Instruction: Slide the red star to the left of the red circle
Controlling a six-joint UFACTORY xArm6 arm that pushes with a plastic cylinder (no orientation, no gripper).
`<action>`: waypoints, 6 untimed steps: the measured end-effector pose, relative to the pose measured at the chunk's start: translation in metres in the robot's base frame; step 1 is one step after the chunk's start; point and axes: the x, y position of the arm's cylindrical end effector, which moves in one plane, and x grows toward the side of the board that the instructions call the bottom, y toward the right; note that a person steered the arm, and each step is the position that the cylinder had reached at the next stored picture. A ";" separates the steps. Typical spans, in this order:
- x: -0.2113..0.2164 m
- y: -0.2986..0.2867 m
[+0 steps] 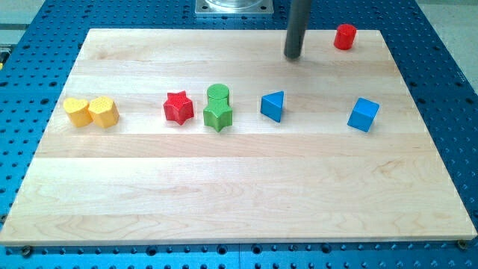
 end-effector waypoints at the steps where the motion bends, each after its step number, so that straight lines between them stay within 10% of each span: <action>1: 0.000 -0.088; 6: 0.087 -0.276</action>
